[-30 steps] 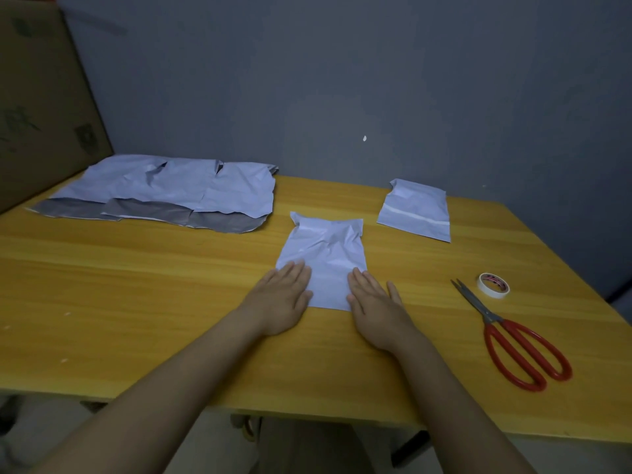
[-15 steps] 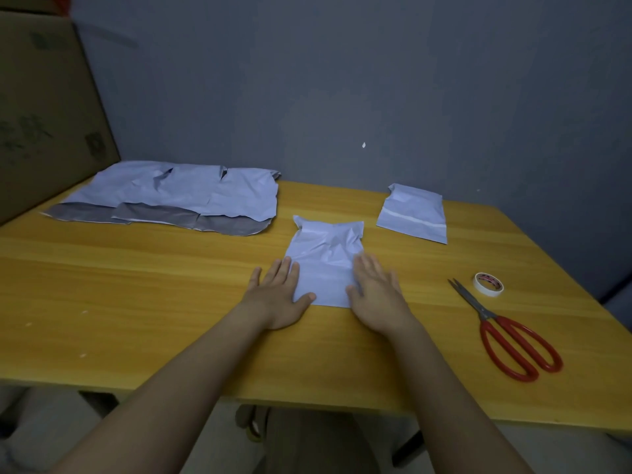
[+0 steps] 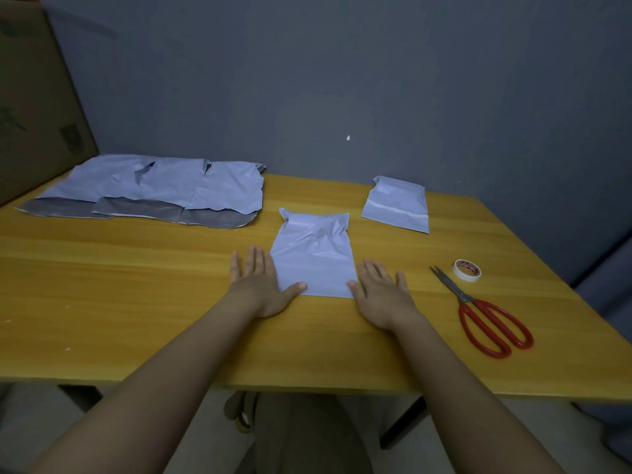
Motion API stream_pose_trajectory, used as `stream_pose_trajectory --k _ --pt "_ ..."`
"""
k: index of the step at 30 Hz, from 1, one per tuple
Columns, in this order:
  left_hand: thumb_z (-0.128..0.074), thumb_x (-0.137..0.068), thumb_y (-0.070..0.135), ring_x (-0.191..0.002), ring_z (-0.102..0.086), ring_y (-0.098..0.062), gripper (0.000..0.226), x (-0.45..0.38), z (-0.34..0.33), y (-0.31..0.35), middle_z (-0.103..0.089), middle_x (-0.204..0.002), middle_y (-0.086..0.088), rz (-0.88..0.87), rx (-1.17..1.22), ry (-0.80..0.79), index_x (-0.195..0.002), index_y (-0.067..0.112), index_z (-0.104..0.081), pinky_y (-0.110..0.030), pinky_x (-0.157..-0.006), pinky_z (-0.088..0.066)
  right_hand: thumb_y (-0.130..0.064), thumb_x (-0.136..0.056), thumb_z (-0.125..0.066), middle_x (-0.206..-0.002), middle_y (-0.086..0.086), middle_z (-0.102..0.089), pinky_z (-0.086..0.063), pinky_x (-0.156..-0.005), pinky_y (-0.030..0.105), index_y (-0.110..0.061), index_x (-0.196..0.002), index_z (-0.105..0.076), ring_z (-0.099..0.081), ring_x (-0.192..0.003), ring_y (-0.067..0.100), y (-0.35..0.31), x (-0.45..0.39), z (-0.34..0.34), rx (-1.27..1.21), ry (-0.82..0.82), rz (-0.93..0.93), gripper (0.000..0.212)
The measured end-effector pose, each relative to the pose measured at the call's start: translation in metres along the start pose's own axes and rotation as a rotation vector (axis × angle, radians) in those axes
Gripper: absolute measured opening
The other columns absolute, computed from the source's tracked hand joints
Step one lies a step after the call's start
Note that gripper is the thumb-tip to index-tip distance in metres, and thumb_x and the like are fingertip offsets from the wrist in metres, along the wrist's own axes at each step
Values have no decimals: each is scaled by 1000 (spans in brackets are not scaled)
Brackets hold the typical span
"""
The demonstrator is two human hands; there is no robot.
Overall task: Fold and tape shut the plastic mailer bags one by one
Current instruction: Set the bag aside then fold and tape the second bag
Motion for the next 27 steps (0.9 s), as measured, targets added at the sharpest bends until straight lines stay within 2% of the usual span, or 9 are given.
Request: stream_pose_trajectory --k 2,4,6,8,12,15,19,23,27 --pt "-6 -76 85 -142 23 -28 111 1 2 1 17 -156 -16 60 6 20 -148 2 13 -51 -112 18 -42 -103 -18 -161 -2 -4 2 -118 41 -18 -153 -9 -2 -147 13 18 8 7 -49 139 -21 57" --pt "-7 -77 84 -142 23 -31 109 2 5 6 18 -156 -17 64 22 90 -148 4 14 -50 -113 16 -29 -102 -33 -157 6 -25 -15 -116 37 -13 -149 -28 -21 -144 20 39 16 16 -98 363 -46 50" --pt "-12 -85 76 -143 21 -31 96 5 10 18 16 -157 -14 -17 66 154 -150 10 11 -48 -114 13 -17 -95 -45 -141 13 -47 -28 -107 37 -10 -136 -50 -39 -131 29 63 21 28 -141 553 -118 42" --pt "-21 -95 61 -145 12 -27 77 5 16 35 9 -159 -9 -140 87 219 -152 15 1 -45 -116 5 -13 -91 -49 -127 14 -57 -32 -100 39 -9 -123 -61 -45 -120 34 86 21 38 -188 636 -227 34" --pt "-40 -97 29 -141 -24 -27 47 3 25 71 -26 -154 -12 -382 152 376 -142 13 -38 -39 -112 -24 -16 -90 -50 -117 13 -64 -46 -92 41 -12 -112 -67 -53 -112 34 132 15 49 -372 621 -373 28" --pt "-42 -94 15 -124 -45 -30 40 1 28 95 -49 -139 -9 -474 248 428 -132 11 -52 -38 -99 -38 -28 -92 -53 -111 13 -65 -45 -88 40 -14 -107 -69 -52 -110 37 156 9 48 -282 553 -446 26" --pt "-40 -96 16 -121 -45 -24 37 -1 31 120 -50 -132 -4 -488 348 393 -131 16 -53 -35 -93 -41 -29 -91 -54 -105 14 -65 -44 -81 37 -11 -97 -72 -51 -107 37 168 -4 48 -207 504 -453 26" --pt "-39 -96 13 -118 -48 -19 35 -5 35 135 -50 -130 -1 -527 412 346 -127 17 -56 -29 -89 -41 -26 -94 -51 -109 13 -62 -43 -82 35 -16 -103 -73 -48 -109 36 175 -13 48 -145 429 -432 26" --pt "-40 -97 12 -102 -56 -19 32 -9 40 141 -53 -126 0 -537 510 354 -122 16 -60 -24 -81 -41 -15 -95 -51 -117 11 -58 -38 -88 36 -14 -110 -70 -44 -114 35 167 -13 51 -180 511 -305 24"
Point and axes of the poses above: each hand's wrist, its own x-axis away from the middle knuckle, its own z-axis out of the back of the hand, y = z × x, the point moved 2 cm from there along -x, towards the middle knuckle
